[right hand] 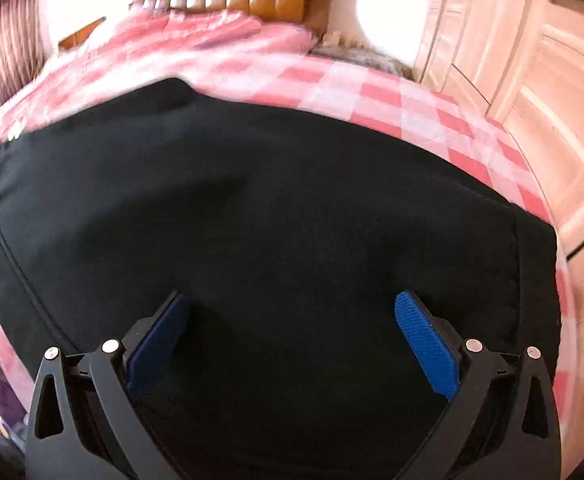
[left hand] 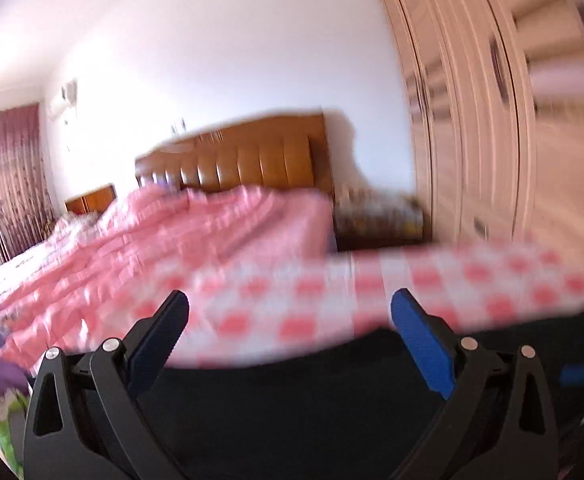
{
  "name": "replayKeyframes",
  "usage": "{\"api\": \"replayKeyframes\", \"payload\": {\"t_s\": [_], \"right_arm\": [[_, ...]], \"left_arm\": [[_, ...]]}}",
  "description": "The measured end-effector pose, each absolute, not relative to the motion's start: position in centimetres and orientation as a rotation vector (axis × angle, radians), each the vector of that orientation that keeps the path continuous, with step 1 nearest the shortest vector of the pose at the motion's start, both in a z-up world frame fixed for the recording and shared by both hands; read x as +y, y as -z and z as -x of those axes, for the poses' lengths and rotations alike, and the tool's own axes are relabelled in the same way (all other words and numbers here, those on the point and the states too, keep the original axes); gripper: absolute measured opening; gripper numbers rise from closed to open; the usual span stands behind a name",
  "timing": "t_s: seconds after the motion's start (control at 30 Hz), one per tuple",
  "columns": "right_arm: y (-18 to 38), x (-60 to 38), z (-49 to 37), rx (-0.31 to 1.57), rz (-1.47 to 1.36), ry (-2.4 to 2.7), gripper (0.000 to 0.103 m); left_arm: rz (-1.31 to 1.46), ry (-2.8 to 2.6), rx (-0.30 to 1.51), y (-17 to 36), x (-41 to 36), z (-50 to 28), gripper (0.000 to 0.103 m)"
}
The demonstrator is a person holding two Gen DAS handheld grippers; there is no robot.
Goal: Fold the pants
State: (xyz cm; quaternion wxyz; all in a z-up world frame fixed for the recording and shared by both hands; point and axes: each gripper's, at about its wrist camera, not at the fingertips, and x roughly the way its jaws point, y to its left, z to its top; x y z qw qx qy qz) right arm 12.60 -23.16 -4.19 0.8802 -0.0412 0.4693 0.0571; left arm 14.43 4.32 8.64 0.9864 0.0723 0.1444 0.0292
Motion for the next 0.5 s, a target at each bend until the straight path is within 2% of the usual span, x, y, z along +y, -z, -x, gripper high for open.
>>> {"api": "replayKeyframes", "payload": {"t_s": [0.1, 0.3, 0.5], "right_arm": [[4.4, -23.5, -12.1, 0.982, 0.086, -0.125, 0.099], [4.5, -23.9, -10.7, 0.950, 0.062, -0.136, 0.099], [4.4, -23.7, -11.3, 0.972, 0.065, -0.136, 0.099]], "left_arm": [[-0.147, -0.078, 0.137, -16.3, 5.1, -12.4, 0.101], [-0.165, -0.149, -0.358, -32.7, 4.3, -0.6, 0.101], [-0.178, -0.129, -0.696, -42.2, 2.3, 11.6, 0.102]]}}
